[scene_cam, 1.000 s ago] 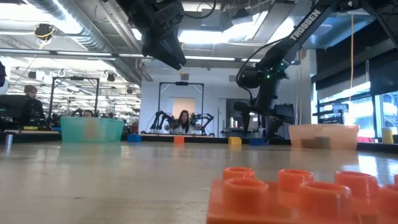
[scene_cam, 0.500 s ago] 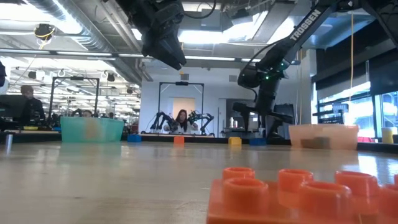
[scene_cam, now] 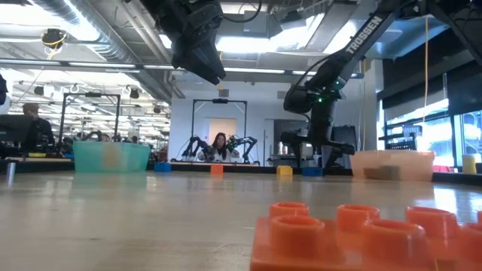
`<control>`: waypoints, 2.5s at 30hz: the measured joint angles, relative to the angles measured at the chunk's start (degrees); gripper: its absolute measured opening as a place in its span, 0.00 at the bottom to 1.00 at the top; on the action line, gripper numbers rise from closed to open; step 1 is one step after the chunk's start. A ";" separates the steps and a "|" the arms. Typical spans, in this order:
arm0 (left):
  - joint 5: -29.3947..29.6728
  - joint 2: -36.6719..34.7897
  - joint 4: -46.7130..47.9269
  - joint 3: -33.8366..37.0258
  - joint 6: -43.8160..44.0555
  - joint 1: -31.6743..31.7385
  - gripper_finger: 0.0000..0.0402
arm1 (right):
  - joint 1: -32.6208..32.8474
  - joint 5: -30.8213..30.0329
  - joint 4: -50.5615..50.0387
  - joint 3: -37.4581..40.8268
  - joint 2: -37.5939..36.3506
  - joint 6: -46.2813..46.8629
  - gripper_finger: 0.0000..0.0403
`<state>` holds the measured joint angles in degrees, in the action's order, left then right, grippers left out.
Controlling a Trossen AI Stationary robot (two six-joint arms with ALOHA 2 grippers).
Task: Sort & place blocks by color
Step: Put the blue game piece into the orange bin
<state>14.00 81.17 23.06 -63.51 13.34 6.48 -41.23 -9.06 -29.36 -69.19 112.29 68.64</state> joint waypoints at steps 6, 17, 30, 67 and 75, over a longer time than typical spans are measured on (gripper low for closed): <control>0.00 0.00 0.01 0.00 0.00 0.00 0.42 | 0.14 0.06 -4.24 -0.07 0.16 0.02 0.77; 0.00 0.00 0.01 -0.02 0.00 -0.02 0.42 | 2.52 -3.28 -9.95 0.17 0.27 -8.68 0.77; -0.42 0.00 0.01 -0.02 -0.02 0.00 0.42 | 2.62 -5.90 -6.53 0.48 0.31 -9.20 0.77; -1.47 0.04 0.04 -0.02 -5.03 -0.10 0.42 | 3.47 -11.87 -3.03 0.37 0.77 -7.50 0.76; -1.47 0.04 0.03 -0.02 -4.99 -0.10 0.42 | 3.24 -13.32 -2.50 0.37 0.90 -7.44 0.45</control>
<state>12.53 81.21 23.09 -63.53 8.35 6.37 -38.00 -22.39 -31.86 -68.82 113.19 61.21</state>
